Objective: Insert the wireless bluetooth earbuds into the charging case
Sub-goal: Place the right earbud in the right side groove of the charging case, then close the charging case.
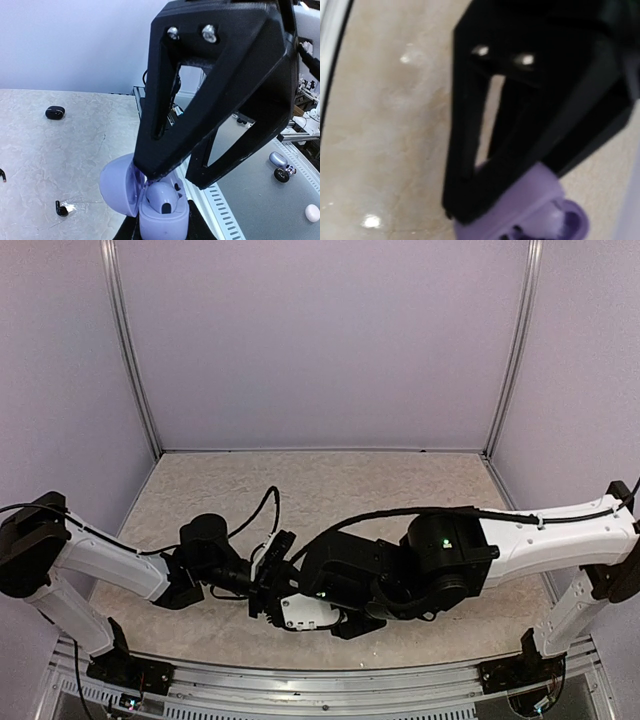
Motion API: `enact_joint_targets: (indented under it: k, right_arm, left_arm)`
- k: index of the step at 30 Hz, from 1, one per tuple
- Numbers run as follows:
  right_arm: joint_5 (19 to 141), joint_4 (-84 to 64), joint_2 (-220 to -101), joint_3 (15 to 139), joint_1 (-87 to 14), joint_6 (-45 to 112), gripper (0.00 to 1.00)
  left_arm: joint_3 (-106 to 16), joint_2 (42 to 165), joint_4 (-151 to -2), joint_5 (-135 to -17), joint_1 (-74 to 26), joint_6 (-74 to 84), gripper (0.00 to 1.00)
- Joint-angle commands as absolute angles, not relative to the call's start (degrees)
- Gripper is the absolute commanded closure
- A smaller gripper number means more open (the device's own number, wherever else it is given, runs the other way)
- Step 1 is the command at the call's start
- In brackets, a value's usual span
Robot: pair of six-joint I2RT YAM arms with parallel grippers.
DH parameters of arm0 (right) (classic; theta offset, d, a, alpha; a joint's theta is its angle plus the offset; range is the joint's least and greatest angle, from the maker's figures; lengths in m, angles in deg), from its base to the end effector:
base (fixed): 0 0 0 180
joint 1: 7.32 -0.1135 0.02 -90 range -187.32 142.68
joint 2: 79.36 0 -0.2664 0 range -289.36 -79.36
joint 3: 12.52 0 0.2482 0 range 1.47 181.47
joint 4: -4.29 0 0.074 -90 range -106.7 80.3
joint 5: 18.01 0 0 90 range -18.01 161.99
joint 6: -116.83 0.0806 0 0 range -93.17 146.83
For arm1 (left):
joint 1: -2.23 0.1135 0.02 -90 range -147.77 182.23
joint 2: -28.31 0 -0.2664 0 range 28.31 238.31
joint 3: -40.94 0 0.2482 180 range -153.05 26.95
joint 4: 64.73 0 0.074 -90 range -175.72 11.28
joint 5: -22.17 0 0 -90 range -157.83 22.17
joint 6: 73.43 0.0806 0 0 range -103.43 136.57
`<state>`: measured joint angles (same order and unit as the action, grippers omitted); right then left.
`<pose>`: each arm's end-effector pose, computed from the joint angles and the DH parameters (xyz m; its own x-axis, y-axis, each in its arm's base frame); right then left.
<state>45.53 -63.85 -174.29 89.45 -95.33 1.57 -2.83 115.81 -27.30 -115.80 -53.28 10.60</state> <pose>0.0484 0.3584 0.2814 0.3511 -0.8964 -0.2706 -0.8154 -0.1506 -0.5590 0.1290 -0.2935 0.1940 -0.1627 0.1138 -0.9801 0.9582 -0.2188 -0.1844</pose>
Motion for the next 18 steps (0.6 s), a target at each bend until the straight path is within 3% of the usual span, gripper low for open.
enact_joint_targets:
  k: [1, 18]
  right_arm:
    - [42.3, -56.5, -170.1, 89.4, -95.1, 1.0, 0.46]
    - [47.9, -37.5, -156.4, 79.5, -88.9, 3.0, 0.4]
  left_arm:
    - [-2.3, 114.5, -25.0, -114.8, -53.1, 10.9, 1.0]
    - [-0.1, 110.3, -22.1, -108.9, -52.1, 13.0, 1.0]
